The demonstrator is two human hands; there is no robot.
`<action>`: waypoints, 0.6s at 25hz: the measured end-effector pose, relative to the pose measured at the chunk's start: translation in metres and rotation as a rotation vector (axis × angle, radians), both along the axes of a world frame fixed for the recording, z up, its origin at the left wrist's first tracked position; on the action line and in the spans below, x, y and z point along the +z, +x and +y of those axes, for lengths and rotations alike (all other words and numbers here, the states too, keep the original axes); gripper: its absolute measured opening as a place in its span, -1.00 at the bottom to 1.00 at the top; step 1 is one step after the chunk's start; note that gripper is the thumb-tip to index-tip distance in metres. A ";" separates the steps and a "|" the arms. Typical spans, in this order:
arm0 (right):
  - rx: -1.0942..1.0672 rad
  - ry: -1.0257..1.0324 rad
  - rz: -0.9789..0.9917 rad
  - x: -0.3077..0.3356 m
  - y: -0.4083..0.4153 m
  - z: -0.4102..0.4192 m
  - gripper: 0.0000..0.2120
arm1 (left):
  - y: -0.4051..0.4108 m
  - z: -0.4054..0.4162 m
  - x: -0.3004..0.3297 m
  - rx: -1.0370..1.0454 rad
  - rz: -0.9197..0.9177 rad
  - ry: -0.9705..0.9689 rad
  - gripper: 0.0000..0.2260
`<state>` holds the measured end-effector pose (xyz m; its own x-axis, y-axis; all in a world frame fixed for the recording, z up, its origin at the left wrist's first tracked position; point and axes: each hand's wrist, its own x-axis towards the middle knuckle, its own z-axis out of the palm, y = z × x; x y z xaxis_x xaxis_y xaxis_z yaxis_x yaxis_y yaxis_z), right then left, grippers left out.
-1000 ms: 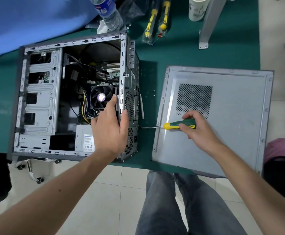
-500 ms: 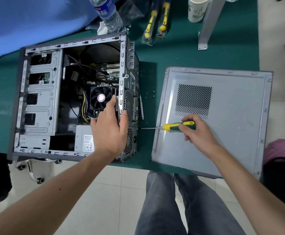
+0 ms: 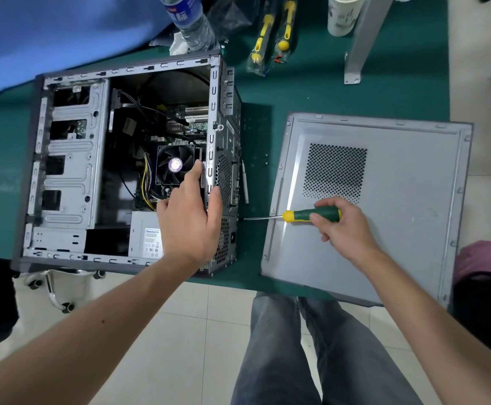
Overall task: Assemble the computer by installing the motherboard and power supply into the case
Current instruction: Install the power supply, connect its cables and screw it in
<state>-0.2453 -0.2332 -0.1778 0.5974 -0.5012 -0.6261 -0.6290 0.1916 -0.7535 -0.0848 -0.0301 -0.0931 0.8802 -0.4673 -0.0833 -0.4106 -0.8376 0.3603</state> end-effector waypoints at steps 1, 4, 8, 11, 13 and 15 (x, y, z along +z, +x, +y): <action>0.007 -0.016 0.044 0.000 0.003 -0.001 -0.89 | 0.000 0.000 -0.001 0.001 -0.002 0.004 -0.53; 0.086 0.000 0.164 0.002 0.006 -0.001 -0.61 | 0.000 0.002 -0.001 0.001 0.004 0.014 -0.53; 0.144 0.071 0.067 0.006 0.001 -0.006 -0.84 | -0.002 0.001 0.001 0.002 0.009 0.009 -0.53; 0.168 0.018 -0.008 0.002 -0.002 -0.009 -0.85 | -0.001 -0.001 0.001 0.001 0.013 0.006 -0.53; 0.122 -0.003 -0.006 0.001 -0.004 -0.008 -0.81 | -0.001 -0.001 0.001 0.005 0.013 0.004 -0.53; 0.104 -0.034 0.017 -0.001 -0.004 -0.006 -0.84 | -0.001 0.000 0.001 0.004 0.004 0.005 -0.53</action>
